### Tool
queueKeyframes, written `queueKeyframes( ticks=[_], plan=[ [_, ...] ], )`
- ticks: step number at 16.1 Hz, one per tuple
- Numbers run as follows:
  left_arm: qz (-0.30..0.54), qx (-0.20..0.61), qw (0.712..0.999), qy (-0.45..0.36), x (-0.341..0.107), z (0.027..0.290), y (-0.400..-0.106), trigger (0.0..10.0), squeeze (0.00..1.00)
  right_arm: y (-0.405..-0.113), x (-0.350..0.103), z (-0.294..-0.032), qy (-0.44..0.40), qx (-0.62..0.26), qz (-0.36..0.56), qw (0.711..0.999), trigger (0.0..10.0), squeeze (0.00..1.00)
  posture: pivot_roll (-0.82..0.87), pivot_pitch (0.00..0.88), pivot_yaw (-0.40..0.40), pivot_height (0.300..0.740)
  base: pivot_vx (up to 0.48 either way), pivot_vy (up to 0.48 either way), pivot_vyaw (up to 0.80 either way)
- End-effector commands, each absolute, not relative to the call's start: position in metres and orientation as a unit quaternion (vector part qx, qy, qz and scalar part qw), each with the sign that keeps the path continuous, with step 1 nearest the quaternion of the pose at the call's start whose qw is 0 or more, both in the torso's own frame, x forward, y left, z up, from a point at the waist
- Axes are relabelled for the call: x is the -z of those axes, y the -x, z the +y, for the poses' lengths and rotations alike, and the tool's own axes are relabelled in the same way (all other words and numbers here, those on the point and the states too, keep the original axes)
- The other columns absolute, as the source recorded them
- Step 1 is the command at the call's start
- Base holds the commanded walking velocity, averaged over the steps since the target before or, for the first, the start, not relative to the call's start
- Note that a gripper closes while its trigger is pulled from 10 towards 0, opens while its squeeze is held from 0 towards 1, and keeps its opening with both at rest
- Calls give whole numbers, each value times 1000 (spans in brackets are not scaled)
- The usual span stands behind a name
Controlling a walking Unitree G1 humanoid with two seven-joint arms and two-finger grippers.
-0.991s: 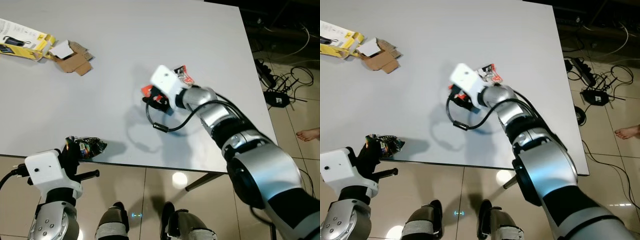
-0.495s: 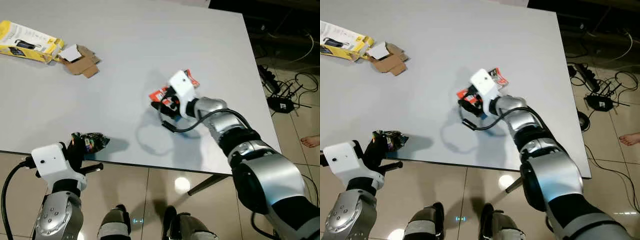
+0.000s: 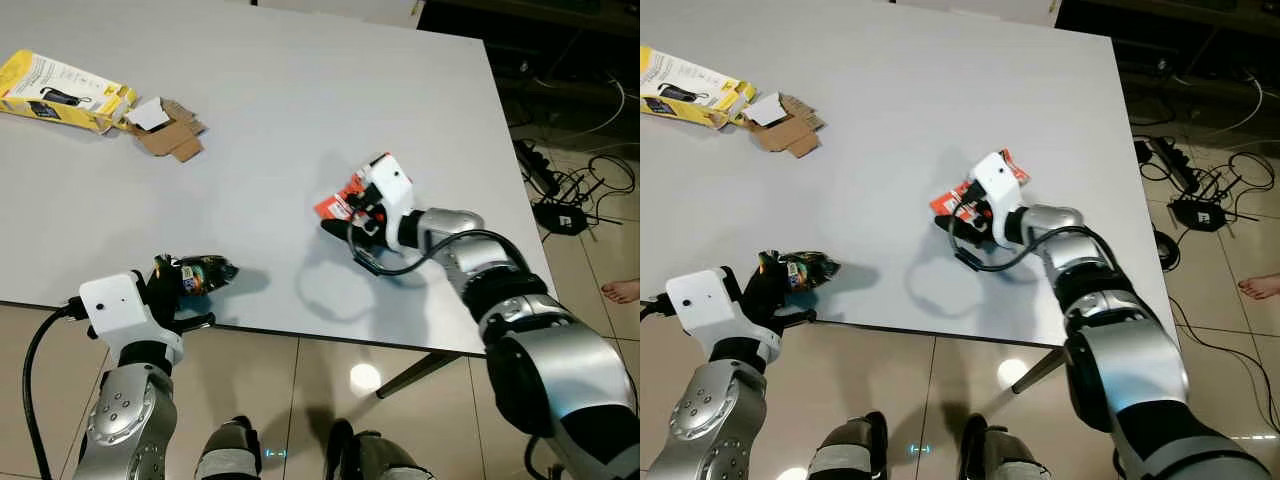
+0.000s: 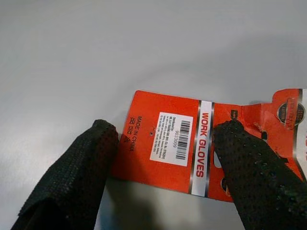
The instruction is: Picking trash to rubbish bin
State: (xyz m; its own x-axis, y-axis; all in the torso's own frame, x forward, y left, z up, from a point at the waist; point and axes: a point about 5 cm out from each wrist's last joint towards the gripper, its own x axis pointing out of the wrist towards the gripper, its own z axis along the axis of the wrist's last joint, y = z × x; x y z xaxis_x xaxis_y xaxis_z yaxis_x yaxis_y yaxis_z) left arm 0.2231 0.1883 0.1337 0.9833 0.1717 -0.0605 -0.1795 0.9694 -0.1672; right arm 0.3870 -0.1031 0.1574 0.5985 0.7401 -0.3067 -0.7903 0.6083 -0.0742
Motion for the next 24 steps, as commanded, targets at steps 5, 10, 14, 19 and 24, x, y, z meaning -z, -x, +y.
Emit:
queueKeyframes(
  ticks=[5,10,14,19,24],
  plan=[
    [36,-81,992,92,-126,188,-226,10000,0,-363,-124,-130,70,-473,197,856,10000,0,54,184,-98,740,0,0,0],
    [38,-81,991,101,-123,187,-230,10000,0,-336,-134,-142,40,-478,177,859,10000,0,15,180,-101,740,0,0,0],
    [39,-74,991,100,-123,186,-233,10000,0,-314,-136,-141,11,-478,183,859,10000,0,1,175,-90,740,0,0,0],
    [29,-68,993,97,-127,187,-241,10000,0,-320,-160,-132,11,-454,141,880,10000,0,4,153,-74,740,0,0,0],
    [23,-67,993,97,-129,189,-246,10000,0,-340,-191,-124,-2,-423,87,902,10000,0,10,139,-69,740,0,0,0]
  ],
)
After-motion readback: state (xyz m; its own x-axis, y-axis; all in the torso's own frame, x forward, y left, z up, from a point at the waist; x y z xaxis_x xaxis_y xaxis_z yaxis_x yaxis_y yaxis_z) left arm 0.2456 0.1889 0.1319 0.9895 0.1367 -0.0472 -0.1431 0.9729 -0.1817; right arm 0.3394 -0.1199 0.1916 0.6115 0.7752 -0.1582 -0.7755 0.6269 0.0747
